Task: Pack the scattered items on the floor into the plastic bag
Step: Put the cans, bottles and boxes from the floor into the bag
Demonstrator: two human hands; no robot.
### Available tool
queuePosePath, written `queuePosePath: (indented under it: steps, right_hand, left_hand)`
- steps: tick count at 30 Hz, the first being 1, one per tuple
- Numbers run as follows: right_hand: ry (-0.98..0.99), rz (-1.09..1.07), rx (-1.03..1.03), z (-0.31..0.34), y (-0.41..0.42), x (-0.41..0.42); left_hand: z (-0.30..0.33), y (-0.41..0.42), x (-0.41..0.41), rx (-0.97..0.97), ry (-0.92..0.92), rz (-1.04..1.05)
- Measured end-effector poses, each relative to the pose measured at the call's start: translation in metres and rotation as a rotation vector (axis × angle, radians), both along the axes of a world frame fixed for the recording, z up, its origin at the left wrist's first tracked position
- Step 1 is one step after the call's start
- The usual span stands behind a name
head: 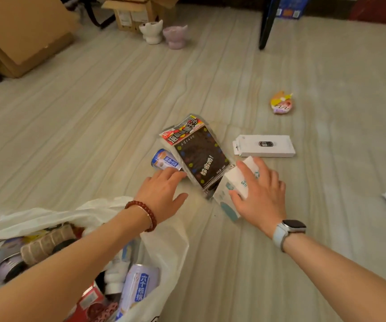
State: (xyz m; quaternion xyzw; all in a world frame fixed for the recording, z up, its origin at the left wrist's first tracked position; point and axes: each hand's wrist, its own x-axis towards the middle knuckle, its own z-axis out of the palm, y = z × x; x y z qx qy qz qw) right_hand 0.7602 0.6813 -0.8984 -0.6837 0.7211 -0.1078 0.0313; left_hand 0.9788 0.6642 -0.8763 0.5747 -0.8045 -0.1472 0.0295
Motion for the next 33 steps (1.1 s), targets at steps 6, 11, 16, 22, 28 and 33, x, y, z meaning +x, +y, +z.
queuePosePath:
  steps: [6, 11, 16, 22, 28, 33]
  right_hand:
    - [-0.066, 0.001, -0.098, -0.013, 0.004, -0.011]
    - [-0.116, 0.032, -0.203, -0.022, 0.017, -0.025]
    - [-0.118, 0.04, -0.219, -0.022, 0.025, -0.029]
    - [-0.068, -0.033, -0.093, -0.011, 0.021, -0.02]
    - [-0.15, -0.096, 0.057, 0.018, 0.008, 0.007]
    - [-0.178, -0.001, -0.118, 0.054, 0.018, 0.041]
  left_hand:
    - [-0.048, -0.054, -0.076, 0.313, 0.057, -0.113]
    - [-0.06, -0.065, -0.084, 0.228, -0.094, -0.232]
    - [-0.047, -0.068, -0.068, 0.195, 0.042, -0.022]
    - [0.02, -0.041, -0.044, -0.031, 0.392, 0.229]
    - [0.081, 0.018, 0.022, -0.23, 0.54, 0.315]
    - [0.099, 0.083, 0.097, -0.205, 0.665, 0.402]
